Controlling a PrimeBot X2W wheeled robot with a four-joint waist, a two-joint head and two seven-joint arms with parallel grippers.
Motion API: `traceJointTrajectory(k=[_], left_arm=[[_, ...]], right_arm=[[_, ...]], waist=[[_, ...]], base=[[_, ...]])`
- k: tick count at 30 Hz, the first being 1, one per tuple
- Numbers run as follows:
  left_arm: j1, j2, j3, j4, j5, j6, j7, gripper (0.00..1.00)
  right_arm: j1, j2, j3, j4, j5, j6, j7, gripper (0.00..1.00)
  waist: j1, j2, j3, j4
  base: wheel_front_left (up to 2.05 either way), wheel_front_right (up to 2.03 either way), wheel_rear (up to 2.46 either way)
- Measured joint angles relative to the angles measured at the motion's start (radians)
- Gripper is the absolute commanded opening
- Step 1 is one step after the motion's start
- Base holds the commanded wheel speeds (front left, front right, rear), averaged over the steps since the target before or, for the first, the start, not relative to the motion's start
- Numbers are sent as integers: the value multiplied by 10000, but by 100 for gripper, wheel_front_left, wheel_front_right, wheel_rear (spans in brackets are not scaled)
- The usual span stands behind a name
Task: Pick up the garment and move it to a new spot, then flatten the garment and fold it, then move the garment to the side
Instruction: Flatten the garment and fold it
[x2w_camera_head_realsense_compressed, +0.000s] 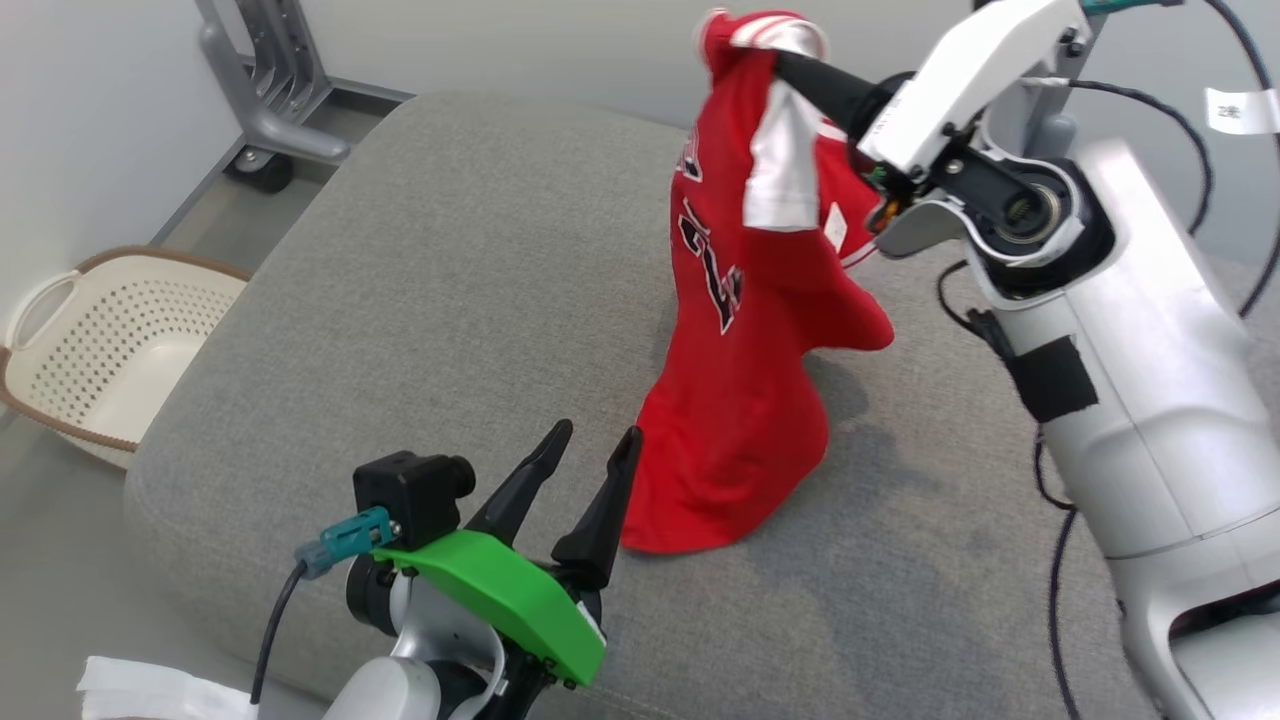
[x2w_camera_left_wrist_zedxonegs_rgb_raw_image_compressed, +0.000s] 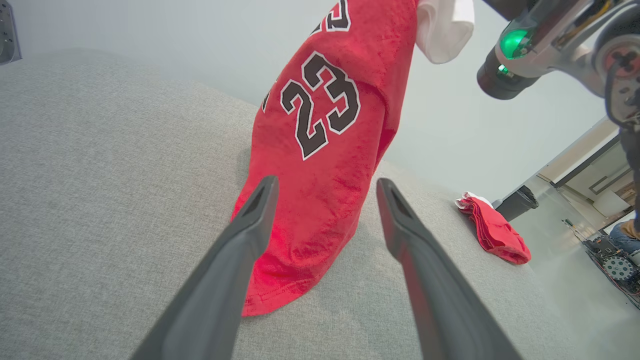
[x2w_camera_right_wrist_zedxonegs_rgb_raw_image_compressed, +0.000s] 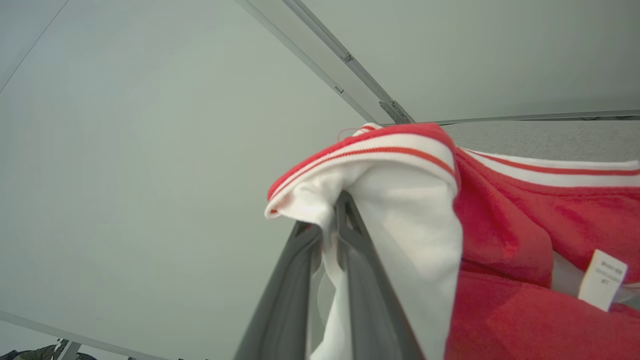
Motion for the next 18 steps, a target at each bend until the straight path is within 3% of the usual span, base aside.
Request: traceJointTrajectory(k=[5, 11, 18], left_arm=[[174, 169, 169, -73, 0, 0, 88, 100], [218, 184, 121, -408, 0, 2, 268, 100], [208, 140, -236, -585, -17, 2, 529, 100]], right_arm=[[-59, 606, -163, -826, 731, 0, 510, 0], [-180, 566, -431, -1411, 1133, 0, 662, 0], [1073, 416, -487, -96, 1091, 2, 640, 0]], waist=[[0, 0, -154, -334], [0, 0, -232, -790], [0, 0, -55, -831]], base=[[0, 0, 0], [0, 0, 0], [0, 0, 0]])
